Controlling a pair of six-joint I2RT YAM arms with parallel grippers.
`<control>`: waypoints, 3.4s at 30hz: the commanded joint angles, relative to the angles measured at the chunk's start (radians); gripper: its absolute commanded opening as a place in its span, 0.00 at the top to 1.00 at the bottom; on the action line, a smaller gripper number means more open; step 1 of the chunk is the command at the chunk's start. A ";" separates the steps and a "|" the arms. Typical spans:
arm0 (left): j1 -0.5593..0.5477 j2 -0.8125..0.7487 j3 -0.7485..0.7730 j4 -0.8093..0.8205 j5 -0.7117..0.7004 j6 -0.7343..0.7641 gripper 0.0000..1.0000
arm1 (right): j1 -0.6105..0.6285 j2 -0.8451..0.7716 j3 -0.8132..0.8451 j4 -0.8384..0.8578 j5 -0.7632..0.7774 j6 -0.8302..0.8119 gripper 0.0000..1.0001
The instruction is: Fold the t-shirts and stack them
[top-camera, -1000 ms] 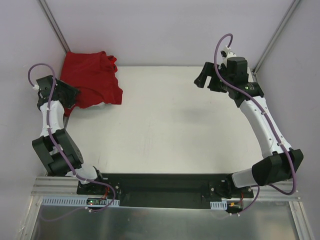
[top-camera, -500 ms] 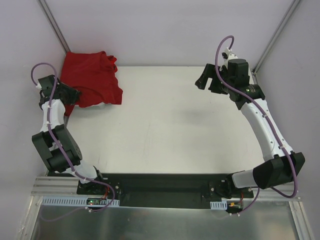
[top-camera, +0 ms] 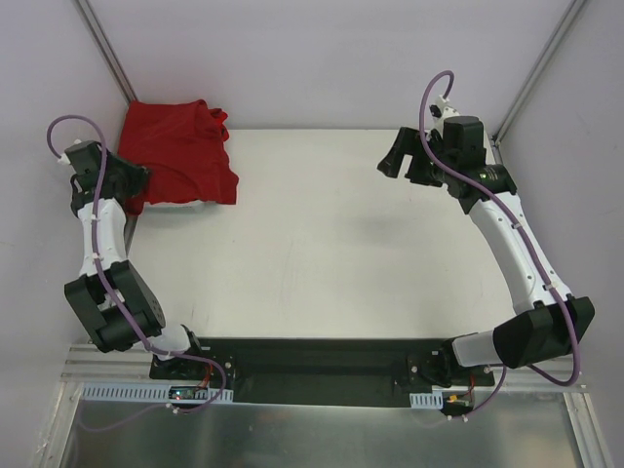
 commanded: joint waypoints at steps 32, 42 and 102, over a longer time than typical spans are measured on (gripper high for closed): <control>-0.005 0.169 0.123 0.138 -0.099 -0.051 0.29 | -0.001 0.024 0.039 -0.013 -0.045 0.016 0.04; -0.014 0.142 0.071 0.228 -0.094 -0.074 0.65 | -0.001 0.025 0.033 -0.020 -0.044 0.016 0.04; -0.261 -0.332 -0.150 0.244 -0.326 0.047 1.00 | -0.001 -0.027 -0.040 -0.071 -0.068 0.007 0.04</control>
